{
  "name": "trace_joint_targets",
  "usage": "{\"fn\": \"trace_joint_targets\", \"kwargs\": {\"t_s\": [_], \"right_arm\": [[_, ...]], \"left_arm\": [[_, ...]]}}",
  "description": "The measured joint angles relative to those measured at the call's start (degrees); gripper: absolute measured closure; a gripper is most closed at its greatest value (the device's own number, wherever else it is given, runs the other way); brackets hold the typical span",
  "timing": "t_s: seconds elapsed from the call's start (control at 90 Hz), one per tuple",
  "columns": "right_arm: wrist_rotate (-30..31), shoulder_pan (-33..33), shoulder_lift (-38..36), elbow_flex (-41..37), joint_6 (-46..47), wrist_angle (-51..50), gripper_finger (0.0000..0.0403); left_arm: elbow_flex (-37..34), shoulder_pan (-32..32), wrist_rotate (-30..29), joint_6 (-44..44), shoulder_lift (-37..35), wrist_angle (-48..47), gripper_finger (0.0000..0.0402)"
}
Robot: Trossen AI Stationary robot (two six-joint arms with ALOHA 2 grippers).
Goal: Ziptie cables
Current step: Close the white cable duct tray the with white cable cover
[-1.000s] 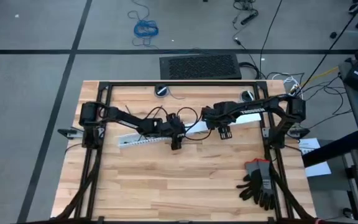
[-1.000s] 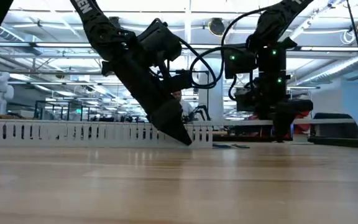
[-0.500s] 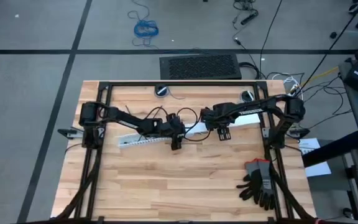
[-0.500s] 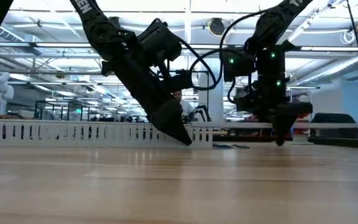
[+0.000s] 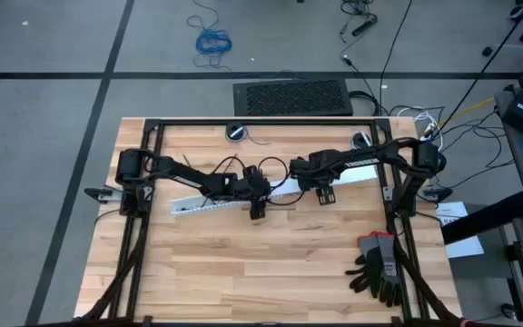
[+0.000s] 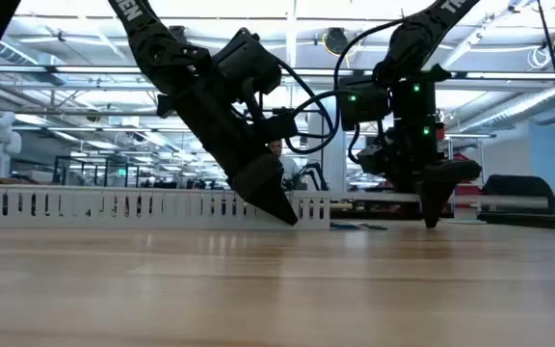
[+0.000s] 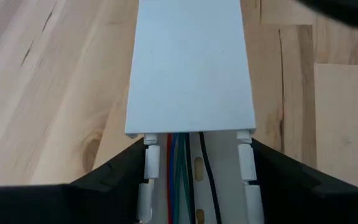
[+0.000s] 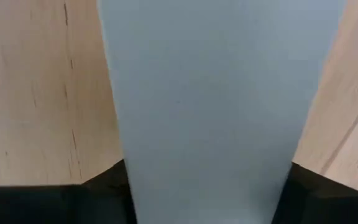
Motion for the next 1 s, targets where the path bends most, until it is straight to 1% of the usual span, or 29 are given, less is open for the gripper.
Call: {"fn": "trace_joint_targets", "kwargs": {"t_s": [0.289,0.356,0.511,0.633,0.778,1.0], "right_arm": [[-0.09,0.02,-0.08,0.65,0.25,-1.91,0.0158],[-0.32,0.19,-0.13,2.39,1.12,-3.84,0.0158],[-4.05,0.82,-0.17,7.96,2.30,-8.78,0.0157],[-4.07,1.44,-0.17,11.27,1.94,-11.03,0.0156],[-4.09,1.26,-0.17,11.69,0.63,-9.73,0.0156],[-6.31,-0.12,-0.25,8.54,0.55,-5.03,0.0156]], "left_arm": [[0.00,0.00,-0.04,0.17,0.00,0.02,0.0163],[0.00,0.00,-0.04,0.17,0.00,0.00,0.0163],[-0.02,0.00,-0.13,-0.04,0.00,-0.15,0.0163],[-0.02,0.00,-0.58,-0.19,-0.10,-0.28,0.0163],[-0.02,0.02,-0.66,-0.19,-0.11,-0.48,0.0163],[-0.04,0.04,-0.46,0.22,-0.02,-0.66,0.0163]]}}
